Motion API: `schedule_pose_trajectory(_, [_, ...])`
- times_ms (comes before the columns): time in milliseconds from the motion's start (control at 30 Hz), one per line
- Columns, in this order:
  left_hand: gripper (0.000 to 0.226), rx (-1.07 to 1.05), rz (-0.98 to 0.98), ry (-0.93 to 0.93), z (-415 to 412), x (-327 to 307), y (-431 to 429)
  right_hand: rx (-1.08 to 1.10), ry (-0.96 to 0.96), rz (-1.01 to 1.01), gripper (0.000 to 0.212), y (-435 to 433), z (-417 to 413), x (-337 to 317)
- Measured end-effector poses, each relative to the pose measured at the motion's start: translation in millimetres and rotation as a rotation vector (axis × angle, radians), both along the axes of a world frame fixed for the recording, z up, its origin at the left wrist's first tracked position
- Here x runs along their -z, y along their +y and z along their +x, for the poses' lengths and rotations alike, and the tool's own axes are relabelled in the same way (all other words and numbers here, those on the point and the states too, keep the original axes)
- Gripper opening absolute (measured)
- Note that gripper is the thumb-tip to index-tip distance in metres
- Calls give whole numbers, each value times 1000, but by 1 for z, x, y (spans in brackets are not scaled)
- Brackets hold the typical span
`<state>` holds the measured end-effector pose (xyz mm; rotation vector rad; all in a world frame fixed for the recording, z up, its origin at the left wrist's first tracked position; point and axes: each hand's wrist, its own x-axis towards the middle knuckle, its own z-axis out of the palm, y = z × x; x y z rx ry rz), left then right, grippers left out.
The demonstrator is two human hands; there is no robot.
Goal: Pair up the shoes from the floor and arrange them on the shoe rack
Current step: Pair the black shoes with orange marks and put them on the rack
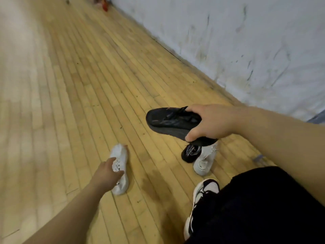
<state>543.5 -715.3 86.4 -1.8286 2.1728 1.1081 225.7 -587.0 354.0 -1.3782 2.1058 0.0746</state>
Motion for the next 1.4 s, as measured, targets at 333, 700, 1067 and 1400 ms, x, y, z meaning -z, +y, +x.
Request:
schedule_pose_trajectory(333, [126, -274, 308, -433, 175, 133, 77, -224, -107, 112, 93, -4, 148, 169])
schedule_pose_trajectory(700, [146, -164, 317, -457, 209, 153, 84, -208, -55, 206, 101, 14, 125, 211])
schedule_pose_trajectory(1067, [90, -881, 478, 628, 82, 72, 101, -40, -9, 147, 97, 3, 130, 212])
schedule_pose_trajectory(1400, [73, -477, 512, 879, 41, -3, 47, 214, 4, 29, 93, -2, 112, 183])
